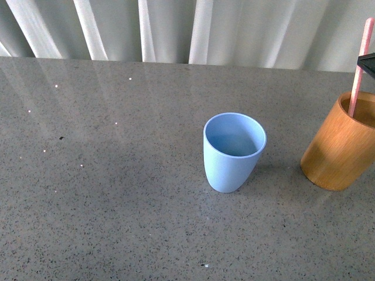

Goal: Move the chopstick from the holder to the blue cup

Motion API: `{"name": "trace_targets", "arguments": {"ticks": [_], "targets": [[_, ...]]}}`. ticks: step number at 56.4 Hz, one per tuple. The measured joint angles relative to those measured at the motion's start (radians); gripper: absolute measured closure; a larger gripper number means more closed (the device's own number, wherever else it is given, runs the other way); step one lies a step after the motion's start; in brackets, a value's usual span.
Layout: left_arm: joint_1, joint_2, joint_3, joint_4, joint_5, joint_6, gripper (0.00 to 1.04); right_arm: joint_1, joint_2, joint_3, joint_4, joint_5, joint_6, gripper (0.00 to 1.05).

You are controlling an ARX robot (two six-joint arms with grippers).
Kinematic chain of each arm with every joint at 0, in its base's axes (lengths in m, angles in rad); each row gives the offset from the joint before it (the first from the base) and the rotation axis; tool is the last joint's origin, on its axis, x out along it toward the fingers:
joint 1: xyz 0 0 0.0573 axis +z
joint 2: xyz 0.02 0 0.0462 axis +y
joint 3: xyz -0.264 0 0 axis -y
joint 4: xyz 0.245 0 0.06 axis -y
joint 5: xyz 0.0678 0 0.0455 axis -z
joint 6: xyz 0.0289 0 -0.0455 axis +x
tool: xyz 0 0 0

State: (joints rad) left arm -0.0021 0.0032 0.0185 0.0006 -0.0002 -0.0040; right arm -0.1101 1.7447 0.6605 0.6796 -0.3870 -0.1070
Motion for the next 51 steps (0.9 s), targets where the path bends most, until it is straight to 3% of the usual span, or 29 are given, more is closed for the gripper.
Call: {"name": "trace_targets", "arguments": {"ticks": [11,17,34,40,51], "targets": [[0.0,0.0,0.0,0.0,0.0,0.0,0.07,0.028,0.052,0.038,0.018,0.022,0.023,0.11],[0.0,0.0,0.0,0.0,0.0,0.0,0.07,0.057,0.086,0.061,0.021,0.034,0.034,0.34],[0.0,0.0,0.0,0.0,0.0,0.0,0.07,0.093,0.093,0.07,0.02,0.043,0.051,0.79],[0.0,0.0,0.0,0.0,0.0,0.0,0.07,0.096,0.068,0.068,0.015,0.049,0.052,1.02],[0.0,0.0,0.0,0.0,0.0,0.0,0.07,0.096,-0.022,0.053,-0.02,0.064,0.056,1.03]]}}
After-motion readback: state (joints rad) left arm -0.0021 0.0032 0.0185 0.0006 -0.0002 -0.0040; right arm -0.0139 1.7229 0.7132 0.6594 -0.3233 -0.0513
